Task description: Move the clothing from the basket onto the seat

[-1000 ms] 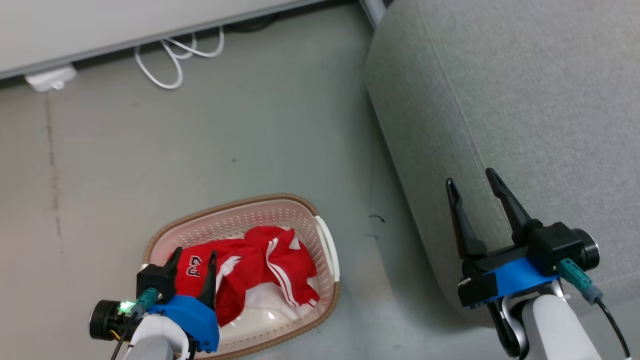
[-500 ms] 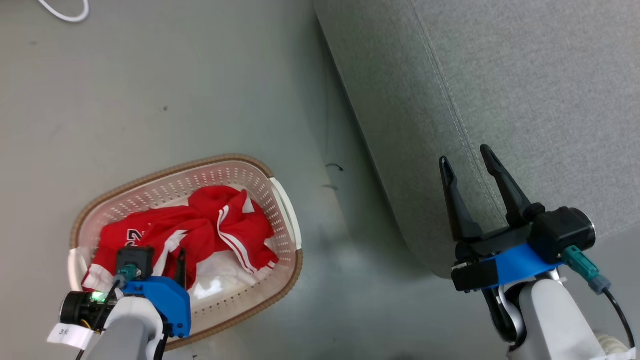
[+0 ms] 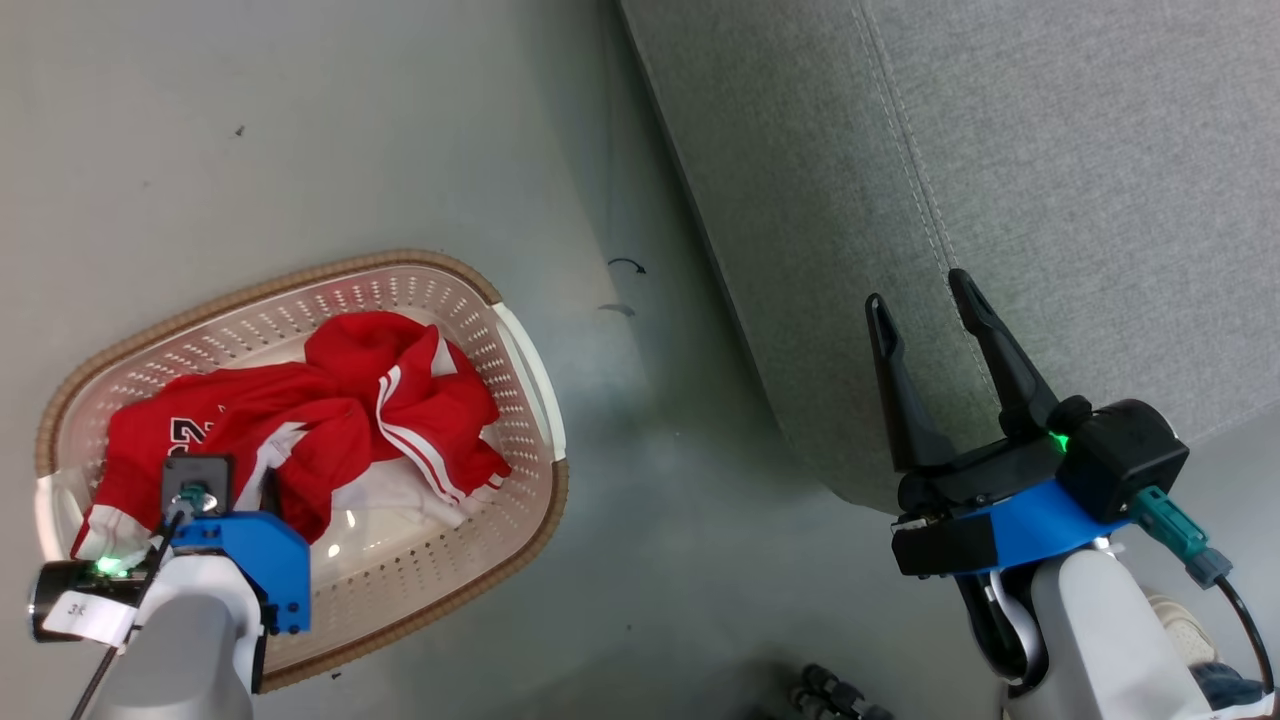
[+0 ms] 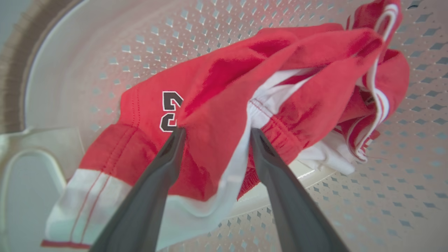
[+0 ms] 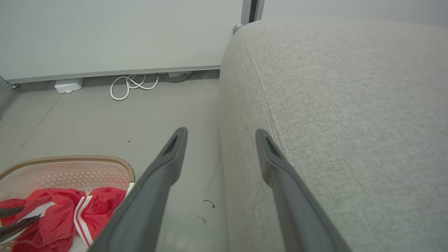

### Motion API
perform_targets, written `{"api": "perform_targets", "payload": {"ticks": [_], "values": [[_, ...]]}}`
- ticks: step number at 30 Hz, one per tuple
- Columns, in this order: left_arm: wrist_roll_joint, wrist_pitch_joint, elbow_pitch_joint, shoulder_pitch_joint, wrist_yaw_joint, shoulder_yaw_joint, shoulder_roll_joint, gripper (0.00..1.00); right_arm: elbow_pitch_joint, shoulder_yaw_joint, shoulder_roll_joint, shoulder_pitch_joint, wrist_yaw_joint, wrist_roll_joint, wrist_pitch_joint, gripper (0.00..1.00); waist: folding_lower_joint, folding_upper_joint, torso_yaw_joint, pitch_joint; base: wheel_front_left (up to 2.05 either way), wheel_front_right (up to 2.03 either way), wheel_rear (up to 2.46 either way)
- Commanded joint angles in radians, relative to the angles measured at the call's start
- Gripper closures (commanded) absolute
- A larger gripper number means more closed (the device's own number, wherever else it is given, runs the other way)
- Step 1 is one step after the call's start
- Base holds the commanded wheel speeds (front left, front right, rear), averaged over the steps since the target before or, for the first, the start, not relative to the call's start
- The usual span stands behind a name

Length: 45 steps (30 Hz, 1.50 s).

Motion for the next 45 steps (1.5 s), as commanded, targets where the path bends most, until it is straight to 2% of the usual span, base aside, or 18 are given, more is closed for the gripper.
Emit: {"api": "perform_targets", "payload": {"ticks": [1,8,9,10,30,40,45], "values": [[-0.002,0.006,0.009,-0.030,0.015,0.003,0.011,0.00,-0.006,0.005,-0.002,-0.016,0.000,0.008,-0.003,0.00,-0.0001,0.0000,-0.009,0.017,0.00,0.00,0.00],[-0.004,0.013,0.038,-0.071,0.034,-0.004,0.025,0.00,-0.012,0.016,-0.002,-0.023,0.000,0.021,-0.003,0.00,-0.0001,0.0000,-0.018,0.053,0.00,0.00,0.00],[-0.005,0.013,0.041,-0.074,0.036,-0.006,0.025,0.16,-0.012,0.016,-0.002,-0.023,0.000,0.023,-0.003,0.00,-0.0001,0.0000,-0.017,0.056,0.00,0.00,0.00],[-0.009,0.012,0.045,-0.080,0.034,-0.008,0.022,1.00,-0.011,0.015,-0.002,-0.026,0.000,0.024,-0.003,0.00,-0.0001,0.0000,-0.015,0.059,0.00,0.00,0.00],[-0.053,0.004,0.077,-0.089,-0.031,-0.023,-0.007,1.00,0.004,0.016,-0.002,-0.036,0.000,0.015,-0.004,0.00,-0.0001,0.0000,0.014,0.013,0.00,0.00,0.00],[-0.113,-0.066,0.073,-0.045,-0.116,-0.010,-0.094,1.00,0.025,-0.012,-0.002,-0.025,0.000,-0.033,-0.004,0.00,-0.0001,0.0000,0.116,-0.136,0.00,0.00,0.00],[-0.133,-0.082,0.058,-0.004,-0.143,-0.021,-0.114,1.00,0.052,-0.019,-0.002,0.004,0.000,-0.059,-0.004,0.00,-0.0001,0.0000,0.169,-0.244,0.00,0.00,0.00]]}}
